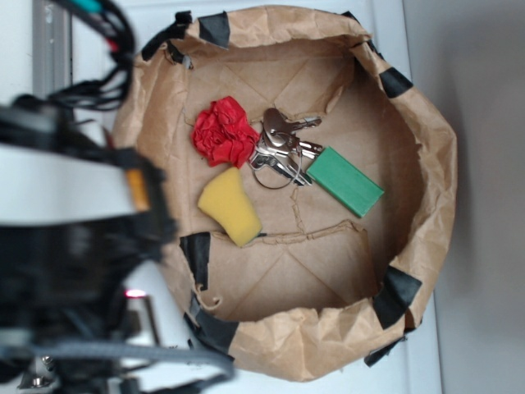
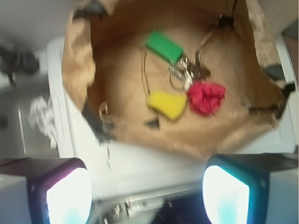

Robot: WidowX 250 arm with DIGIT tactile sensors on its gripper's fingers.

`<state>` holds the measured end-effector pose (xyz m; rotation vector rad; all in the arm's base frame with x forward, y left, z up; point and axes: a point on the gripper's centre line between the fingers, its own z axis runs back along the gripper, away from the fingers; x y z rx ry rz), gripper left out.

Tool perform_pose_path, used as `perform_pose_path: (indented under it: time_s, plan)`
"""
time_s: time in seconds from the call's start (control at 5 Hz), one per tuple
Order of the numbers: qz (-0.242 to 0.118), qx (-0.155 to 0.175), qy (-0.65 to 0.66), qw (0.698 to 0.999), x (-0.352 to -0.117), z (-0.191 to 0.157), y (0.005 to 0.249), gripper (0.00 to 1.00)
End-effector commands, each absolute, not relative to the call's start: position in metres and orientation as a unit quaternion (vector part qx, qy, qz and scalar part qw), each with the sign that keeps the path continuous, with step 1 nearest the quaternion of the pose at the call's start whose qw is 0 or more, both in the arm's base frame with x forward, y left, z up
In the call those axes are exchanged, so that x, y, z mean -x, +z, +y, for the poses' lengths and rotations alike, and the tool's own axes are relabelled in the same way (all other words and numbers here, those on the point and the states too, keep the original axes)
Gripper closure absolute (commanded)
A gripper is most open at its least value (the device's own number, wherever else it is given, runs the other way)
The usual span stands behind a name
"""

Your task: Grab the silver keys.

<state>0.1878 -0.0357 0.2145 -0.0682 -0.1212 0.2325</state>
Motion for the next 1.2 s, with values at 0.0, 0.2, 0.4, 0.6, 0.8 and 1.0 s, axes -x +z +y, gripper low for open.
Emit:
perform_pose_path:
  time_s: [0.0,0.2,0.4,0.6,0.8,1.0]
  plan:
    - [-0.108,-0.003,0.201,0.974,-0.237,-0.022,0.195,0.0]
    - [-0.123,-0.044,0.229,0.965,-0.254,-0.005,0.181,0.0]
    - [-0.139,-0.078,0.241,0.957,-0.267,0.018,0.171,0.0]
    - [-0.13,-0.079,0.232,0.961,-0.274,0.033,0.156,0.0]
    - [-0.11,-0.091,0.214,0.966,-0.273,0.035,0.151,0.0]
    - [-0.11,-0.091,0.214,0.966,-0.273,0.035,0.151,0.0]
